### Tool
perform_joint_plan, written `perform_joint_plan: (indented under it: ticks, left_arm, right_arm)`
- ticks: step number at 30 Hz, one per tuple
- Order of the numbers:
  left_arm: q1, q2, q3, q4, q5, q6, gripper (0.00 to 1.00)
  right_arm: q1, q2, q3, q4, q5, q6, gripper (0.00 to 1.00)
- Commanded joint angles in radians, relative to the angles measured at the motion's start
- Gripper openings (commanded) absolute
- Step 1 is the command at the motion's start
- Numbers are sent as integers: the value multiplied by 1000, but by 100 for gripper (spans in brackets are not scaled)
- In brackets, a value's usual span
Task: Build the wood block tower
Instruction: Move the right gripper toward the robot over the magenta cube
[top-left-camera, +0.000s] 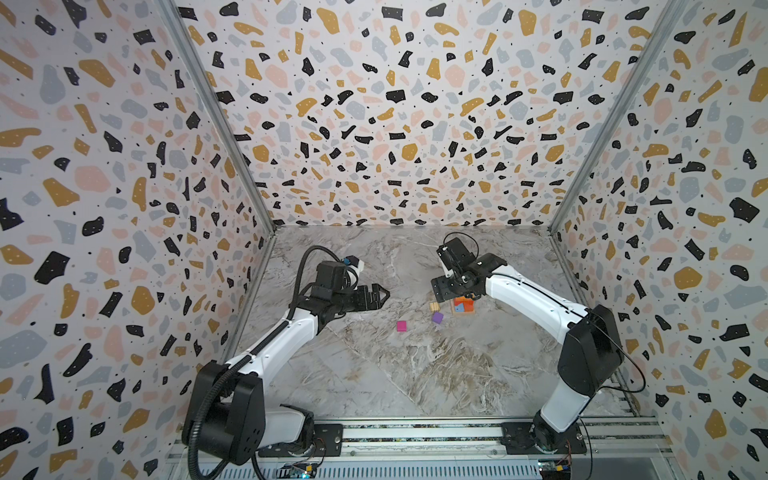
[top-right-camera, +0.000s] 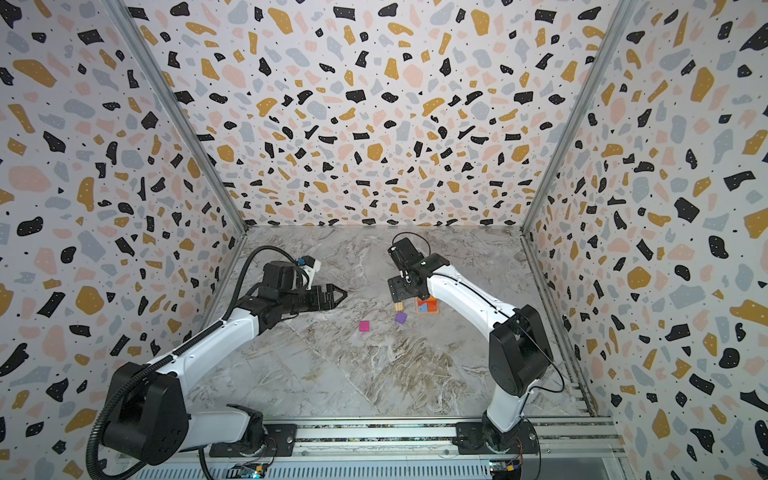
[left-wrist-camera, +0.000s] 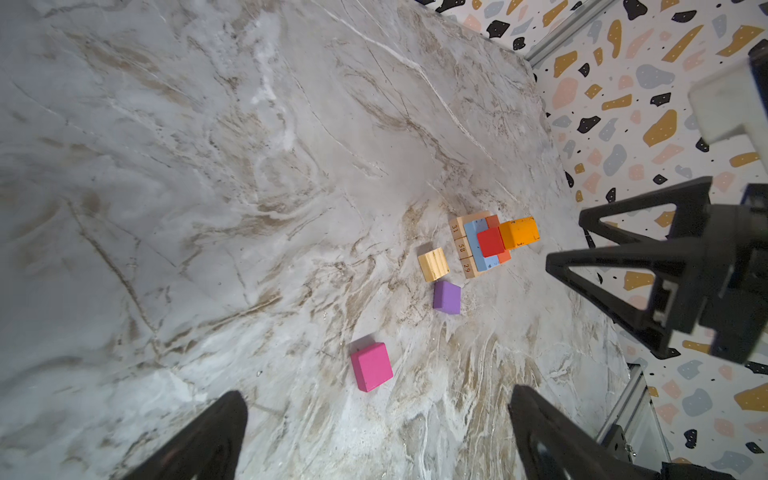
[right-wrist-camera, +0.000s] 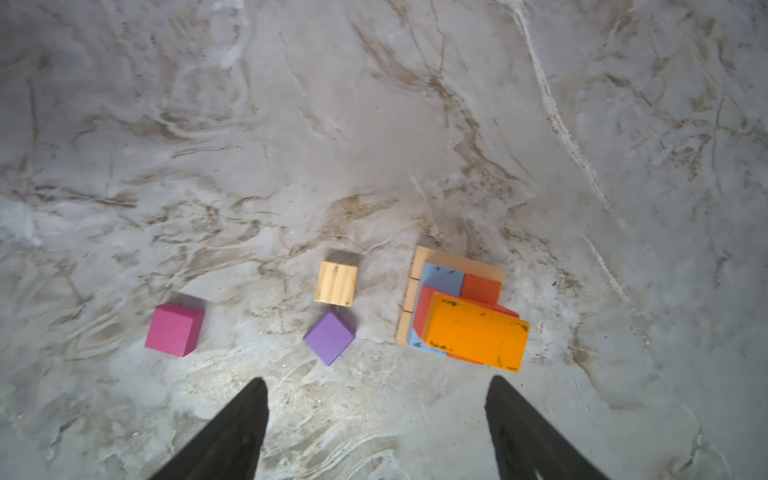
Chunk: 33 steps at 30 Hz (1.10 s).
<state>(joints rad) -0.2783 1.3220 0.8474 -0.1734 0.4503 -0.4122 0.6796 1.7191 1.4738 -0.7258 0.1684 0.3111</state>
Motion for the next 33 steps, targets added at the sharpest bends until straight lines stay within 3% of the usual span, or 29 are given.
perform_joint_plan:
  ticks: [1,5,15,33]
  left_arm:
    - [17,-13,5,2,-22,0,100]
    - [36,-20,2,5,-30,-6,100]
    - [58,-25,-4,11,-37,-17,100]
    - [65,-39,-15,23,-27,-23,100]
  right_arm:
    - [39,-55,-13,0,-11,31,80]
    - [63,-53,-43,18,-37,149,74]
    - [185,9,-77,131,2,291,68]
    - [260,223,-22,243,-56,335,63]
